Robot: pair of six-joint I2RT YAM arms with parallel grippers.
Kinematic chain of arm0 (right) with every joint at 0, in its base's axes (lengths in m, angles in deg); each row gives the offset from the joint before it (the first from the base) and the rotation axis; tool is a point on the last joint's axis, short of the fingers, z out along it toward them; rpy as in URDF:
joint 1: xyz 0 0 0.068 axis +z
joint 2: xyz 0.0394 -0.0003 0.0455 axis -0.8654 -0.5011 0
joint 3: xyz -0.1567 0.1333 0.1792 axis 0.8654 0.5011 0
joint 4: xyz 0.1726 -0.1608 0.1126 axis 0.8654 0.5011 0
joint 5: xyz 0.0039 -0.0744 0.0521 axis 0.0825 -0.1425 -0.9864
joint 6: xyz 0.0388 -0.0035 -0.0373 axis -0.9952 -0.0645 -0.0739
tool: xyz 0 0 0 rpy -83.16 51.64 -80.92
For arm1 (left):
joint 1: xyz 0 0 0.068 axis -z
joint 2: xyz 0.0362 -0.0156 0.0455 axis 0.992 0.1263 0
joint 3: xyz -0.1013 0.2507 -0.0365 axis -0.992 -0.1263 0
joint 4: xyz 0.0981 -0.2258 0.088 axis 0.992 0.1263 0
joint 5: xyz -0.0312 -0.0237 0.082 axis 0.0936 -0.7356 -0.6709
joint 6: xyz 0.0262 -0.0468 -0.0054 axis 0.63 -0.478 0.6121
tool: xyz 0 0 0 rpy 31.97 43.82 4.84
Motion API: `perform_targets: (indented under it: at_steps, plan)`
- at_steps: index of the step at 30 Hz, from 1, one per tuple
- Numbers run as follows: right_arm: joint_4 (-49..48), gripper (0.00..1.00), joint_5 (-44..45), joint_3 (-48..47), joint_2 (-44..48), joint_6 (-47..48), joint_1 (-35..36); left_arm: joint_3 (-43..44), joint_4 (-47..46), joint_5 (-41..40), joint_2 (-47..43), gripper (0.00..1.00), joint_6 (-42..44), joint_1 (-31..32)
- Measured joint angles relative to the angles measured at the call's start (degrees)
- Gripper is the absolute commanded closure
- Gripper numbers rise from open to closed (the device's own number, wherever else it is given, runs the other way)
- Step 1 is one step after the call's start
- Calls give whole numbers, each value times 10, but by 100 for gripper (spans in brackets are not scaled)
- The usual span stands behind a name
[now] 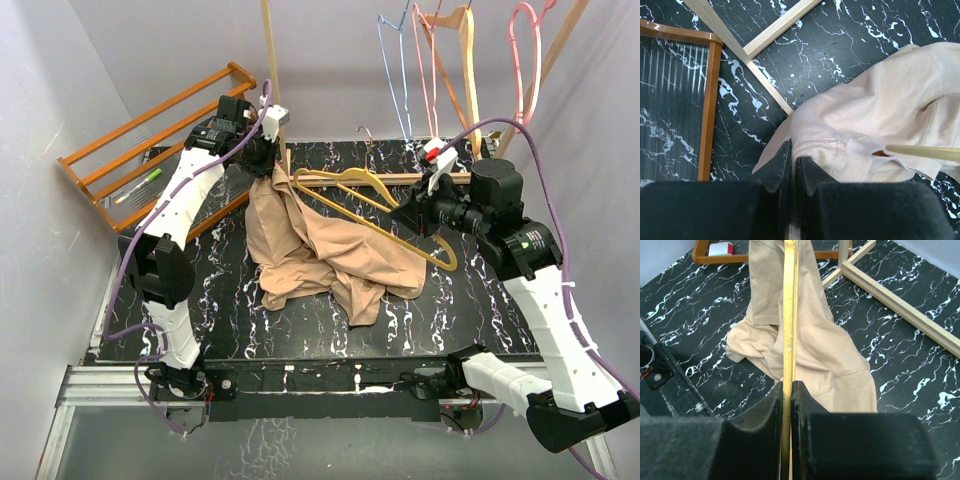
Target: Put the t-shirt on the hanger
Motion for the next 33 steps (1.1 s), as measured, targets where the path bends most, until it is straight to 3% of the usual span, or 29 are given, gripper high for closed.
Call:
perform_targets:
  at_steps: [14,33]
  plan:
    - [10,92,-19,23,-2,5,11,57,20,6,24,100,1,-3]
    - [-14,92,-5,38,-5,11,15,37,57,28,26,100,27,-4]
